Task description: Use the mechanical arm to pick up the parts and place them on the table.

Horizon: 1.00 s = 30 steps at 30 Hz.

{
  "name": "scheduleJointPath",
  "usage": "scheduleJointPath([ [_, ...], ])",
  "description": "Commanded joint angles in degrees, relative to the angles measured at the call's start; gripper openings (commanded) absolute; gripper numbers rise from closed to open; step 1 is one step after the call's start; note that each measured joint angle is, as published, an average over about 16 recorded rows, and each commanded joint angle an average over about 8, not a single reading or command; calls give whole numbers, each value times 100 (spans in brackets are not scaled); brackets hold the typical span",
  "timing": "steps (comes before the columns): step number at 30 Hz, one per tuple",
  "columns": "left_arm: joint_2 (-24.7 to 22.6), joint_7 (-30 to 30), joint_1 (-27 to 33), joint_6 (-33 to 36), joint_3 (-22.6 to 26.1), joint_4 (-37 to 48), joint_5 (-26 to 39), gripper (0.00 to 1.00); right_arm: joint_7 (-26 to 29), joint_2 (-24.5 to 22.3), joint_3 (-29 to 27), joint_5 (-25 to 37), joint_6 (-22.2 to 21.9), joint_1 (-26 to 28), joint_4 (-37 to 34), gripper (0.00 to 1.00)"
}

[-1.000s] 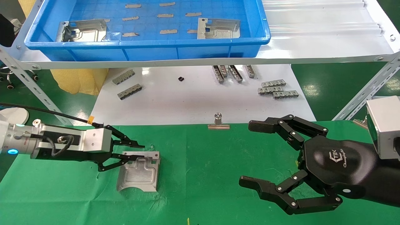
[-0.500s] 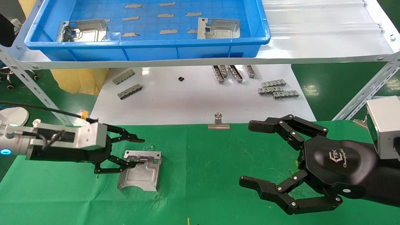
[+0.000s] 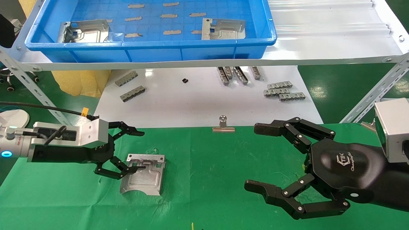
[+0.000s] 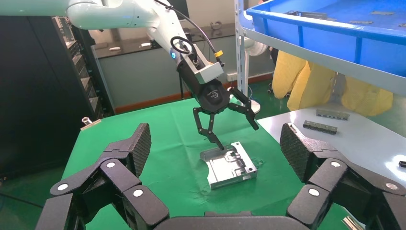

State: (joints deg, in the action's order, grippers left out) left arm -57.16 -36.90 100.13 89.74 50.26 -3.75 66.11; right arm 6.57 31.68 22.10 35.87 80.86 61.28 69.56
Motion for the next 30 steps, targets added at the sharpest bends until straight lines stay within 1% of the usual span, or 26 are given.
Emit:
scheduleJointPath([
  [1, 5, -23, 3, 2, 6, -19, 10, 100, 0, 0, 0, 0, 0, 0, 0, 100],
  [5, 114, 215, -189, -19, -165, -362, -111, 100, 0, 0, 0, 0, 0, 0, 0, 100],
  [30, 1052, 2247, -1827, -191, -1620, -3319, -1145, 100, 0, 0, 0, 0, 0, 0, 0, 100],
])
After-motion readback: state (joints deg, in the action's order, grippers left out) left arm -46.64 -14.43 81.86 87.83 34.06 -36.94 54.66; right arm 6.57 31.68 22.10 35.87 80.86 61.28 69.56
